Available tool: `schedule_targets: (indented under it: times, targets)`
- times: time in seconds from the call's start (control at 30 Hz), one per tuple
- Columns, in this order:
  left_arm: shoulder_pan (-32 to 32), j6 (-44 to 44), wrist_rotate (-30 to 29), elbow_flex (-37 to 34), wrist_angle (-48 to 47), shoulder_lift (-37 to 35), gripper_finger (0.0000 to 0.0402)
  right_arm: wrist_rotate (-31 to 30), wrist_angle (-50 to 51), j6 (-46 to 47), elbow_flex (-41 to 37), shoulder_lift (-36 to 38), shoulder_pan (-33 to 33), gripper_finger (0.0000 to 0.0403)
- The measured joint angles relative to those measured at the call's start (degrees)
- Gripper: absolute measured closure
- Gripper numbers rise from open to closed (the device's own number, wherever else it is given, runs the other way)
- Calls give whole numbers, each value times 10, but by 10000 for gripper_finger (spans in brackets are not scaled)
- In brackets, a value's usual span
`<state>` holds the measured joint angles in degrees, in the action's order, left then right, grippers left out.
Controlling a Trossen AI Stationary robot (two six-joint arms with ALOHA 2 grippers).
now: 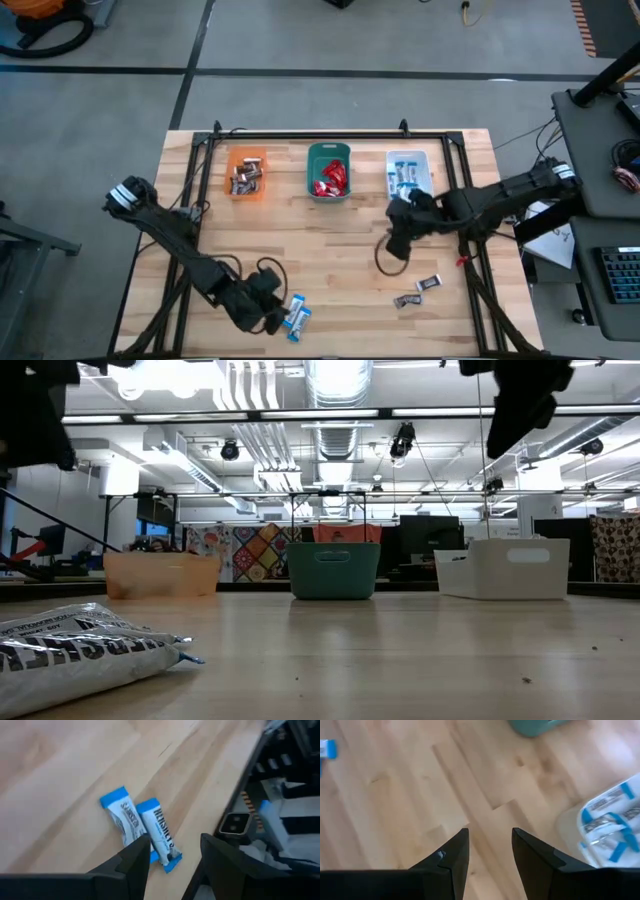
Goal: Organize candy in baskets
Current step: Put the white chocolate bar into the white bin
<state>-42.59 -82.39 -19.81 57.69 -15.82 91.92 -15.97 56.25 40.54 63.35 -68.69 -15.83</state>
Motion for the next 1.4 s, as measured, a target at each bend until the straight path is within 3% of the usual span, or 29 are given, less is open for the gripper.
schedule_targets:
  times: [0.3, 0.6, 1.0, 1.4]
  targets:
    - [3, -56, 9, 151, -232, 126, 245, -7, -12, 30, -1, 0, -43, 264]
    - [7, -13, 9, 293, -355, 235, 245, -5, -20, 30, -2, 0, -44, 260]
    - [10, -6, -2, 312, -356, 278, 249, 5, -24, 30, -2, 0, -47, 259]
    - [12, -6, -6, 293, -319, 279, 287, 5, -26, 29, -2, 0, -47, 266]
